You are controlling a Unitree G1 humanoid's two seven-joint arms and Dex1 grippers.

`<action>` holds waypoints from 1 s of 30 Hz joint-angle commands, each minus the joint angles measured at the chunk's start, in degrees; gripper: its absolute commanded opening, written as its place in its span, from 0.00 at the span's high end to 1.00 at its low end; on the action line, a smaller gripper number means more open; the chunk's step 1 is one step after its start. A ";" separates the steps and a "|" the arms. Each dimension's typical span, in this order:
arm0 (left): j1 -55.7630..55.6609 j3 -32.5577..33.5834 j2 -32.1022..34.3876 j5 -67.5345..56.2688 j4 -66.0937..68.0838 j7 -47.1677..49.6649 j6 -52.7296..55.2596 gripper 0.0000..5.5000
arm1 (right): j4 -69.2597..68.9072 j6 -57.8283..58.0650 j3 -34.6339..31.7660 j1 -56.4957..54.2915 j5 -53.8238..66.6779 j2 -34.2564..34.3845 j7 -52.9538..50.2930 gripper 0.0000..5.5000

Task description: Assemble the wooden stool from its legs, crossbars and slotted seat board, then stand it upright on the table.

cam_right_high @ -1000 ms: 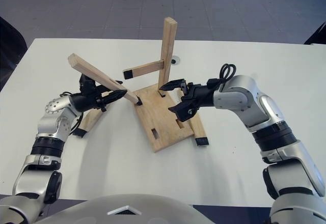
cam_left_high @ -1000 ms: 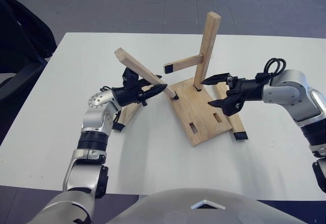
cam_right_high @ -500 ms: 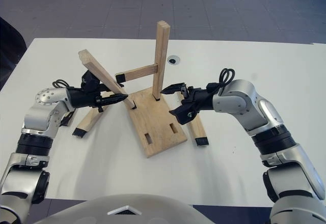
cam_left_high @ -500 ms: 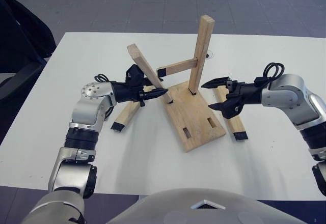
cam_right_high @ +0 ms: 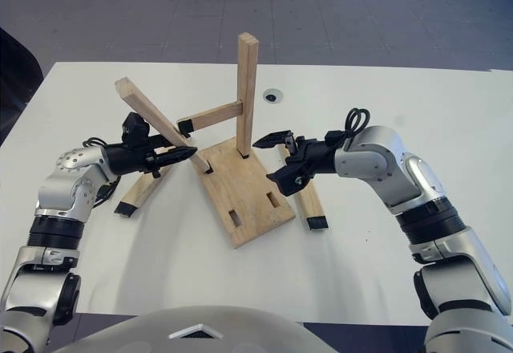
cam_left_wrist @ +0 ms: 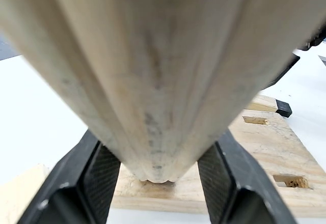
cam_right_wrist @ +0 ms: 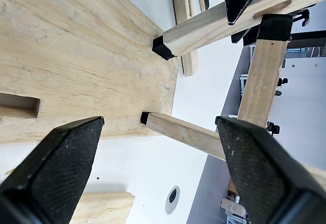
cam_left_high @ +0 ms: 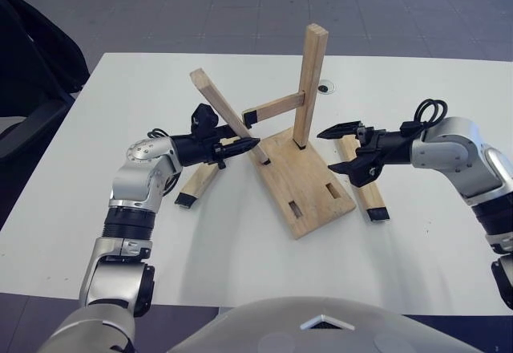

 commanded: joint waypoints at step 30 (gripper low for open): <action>-4.82 -9.68 1.82 9.23 9.48 5.30 3.70 0.63 | 9.57 27.63 2.49 -20.39 1.71 28.14 -16.62 0.48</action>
